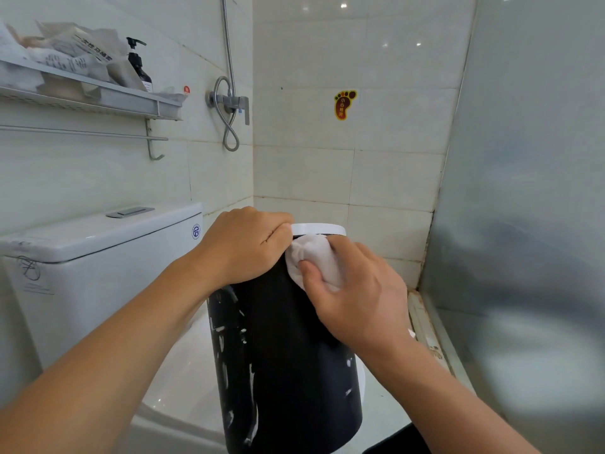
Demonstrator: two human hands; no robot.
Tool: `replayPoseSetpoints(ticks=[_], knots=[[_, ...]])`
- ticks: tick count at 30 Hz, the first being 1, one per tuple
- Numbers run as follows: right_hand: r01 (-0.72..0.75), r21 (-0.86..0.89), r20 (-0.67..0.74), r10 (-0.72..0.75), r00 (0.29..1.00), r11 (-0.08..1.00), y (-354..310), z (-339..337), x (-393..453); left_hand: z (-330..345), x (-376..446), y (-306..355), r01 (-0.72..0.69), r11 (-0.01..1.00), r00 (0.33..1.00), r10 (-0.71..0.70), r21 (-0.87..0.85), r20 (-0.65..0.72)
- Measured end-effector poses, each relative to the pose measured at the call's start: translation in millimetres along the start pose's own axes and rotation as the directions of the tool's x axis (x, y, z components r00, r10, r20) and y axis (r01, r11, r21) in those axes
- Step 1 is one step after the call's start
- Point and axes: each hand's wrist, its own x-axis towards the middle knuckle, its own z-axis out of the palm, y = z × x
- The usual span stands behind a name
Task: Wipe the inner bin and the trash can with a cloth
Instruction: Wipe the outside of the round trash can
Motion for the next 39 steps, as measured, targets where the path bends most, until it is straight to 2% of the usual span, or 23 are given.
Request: replayPoseSetpoints(ticks=[3,5,8,11,13,15,17,19,21,25,28,30,34,37,39], knots=[[0.146,-0.004,0.009,-0.146,0.989,0.989,0.0,2.4,-0.5,0.0,0.0,1.6,0.001,1.000,1.000,-0.001,0.014,0.002],[0.150,0.018,0.003,-0.150,0.989,0.989,3.3,3.7,-0.1,-0.1,-0.7,1.2,0.005,1.000,1.000,-0.005,-0.024,-0.003],[-0.009,0.014,-0.015,0.009,1.000,1.000,19.5,2.5,4.2,-1.4,-3.3,-4.7,0.027,0.996,1.000,-0.027,-0.081,-0.008],[-0.184,0.050,0.091,0.179,0.980,0.982,39.9,-1.0,6.2,-2.4,-5.6,-10.9,0.043,0.993,0.999,-0.045,-0.108,-0.014],[-0.208,0.086,0.131,0.196,0.972,0.974,44.5,-0.6,2.2,-0.9,-4.6,-12.0,0.045,0.994,0.999,-0.047,-0.101,-0.014],[-0.127,0.080,0.105,0.118,0.987,0.989,39.2,1.5,-6.8,2.1,-1.4,-13.4,0.048,0.995,0.998,-0.050,-0.088,-0.022],[0.075,0.060,0.083,-0.079,0.993,0.995,31.8,3.6,-16.3,4.2,2.1,-15.4,0.067,0.996,0.997,-0.069,-0.064,-0.035],[0.298,0.042,0.106,-0.300,0.948,0.954,26.1,5.3,-26.2,4.5,3.9,-16.7,0.086,0.995,0.995,-0.088,-0.049,-0.035],[0.359,0.030,0.136,-0.360,0.923,0.933,22.5,3.9,-27.6,4.1,3.0,-16.3,0.086,0.993,0.995,-0.089,-0.082,-0.033],[0.120,0.025,0.038,-0.121,0.992,0.992,22.6,-1.0,-8.0,3.4,-0.4,-13.9,0.049,0.989,0.997,-0.057,-0.136,-0.052],[0.019,-0.003,0.005,-0.019,1.000,1.000,24.0,0.6,5.0,4.6,1.5,-10.5,0.049,0.991,0.998,-0.055,-0.126,-0.041],[0.029,0.050,0.052,-0.032,0.998,0.998,23.5,2.2,0.1,4.8,2.9,-12.6,0.065,0.990,0.997,-0.070,-0.121,-0.036],[0.207,0.140,0.204,-0.233,0.951,0.968,28.7,1.6,-23.0,3.4,1.7,-29.9,0.147,0.983,0.988,-0.151,-0.113,-0.027],[0.208,0.115,0.204,-0.228,0.952,0.971,30.5,0.8,-20.7,3.4,1.3,-32.0,0.140,0.986,0.989,-0.143,-0.095,-0.027],[0.129,0.085,0.170,-0.142,0.975,0.988,29.1,1.3,-9.8,3.8,1.8,-27.8,0.123,0.988,0.991,-0.127,-0.094,-0.040]])
